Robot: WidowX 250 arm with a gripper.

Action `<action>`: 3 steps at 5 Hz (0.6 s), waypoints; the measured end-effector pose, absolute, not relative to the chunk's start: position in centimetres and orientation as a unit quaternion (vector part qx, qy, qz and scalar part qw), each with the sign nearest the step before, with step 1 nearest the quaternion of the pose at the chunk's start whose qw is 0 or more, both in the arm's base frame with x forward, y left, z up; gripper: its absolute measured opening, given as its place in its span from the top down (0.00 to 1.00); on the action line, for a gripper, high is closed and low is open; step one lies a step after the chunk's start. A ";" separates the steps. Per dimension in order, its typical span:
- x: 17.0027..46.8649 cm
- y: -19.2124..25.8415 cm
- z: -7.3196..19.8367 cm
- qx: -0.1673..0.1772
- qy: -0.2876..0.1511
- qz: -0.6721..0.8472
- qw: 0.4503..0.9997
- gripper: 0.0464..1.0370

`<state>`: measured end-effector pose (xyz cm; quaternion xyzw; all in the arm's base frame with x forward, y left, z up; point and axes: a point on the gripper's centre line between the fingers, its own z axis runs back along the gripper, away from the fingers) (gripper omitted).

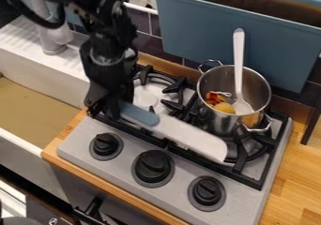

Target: Put the white knife on top of the burner buttons

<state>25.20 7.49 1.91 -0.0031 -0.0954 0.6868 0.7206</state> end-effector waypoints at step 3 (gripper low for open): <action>24.4 7.3 2.0 -0.014 -0.111 0.665 0.738 0.67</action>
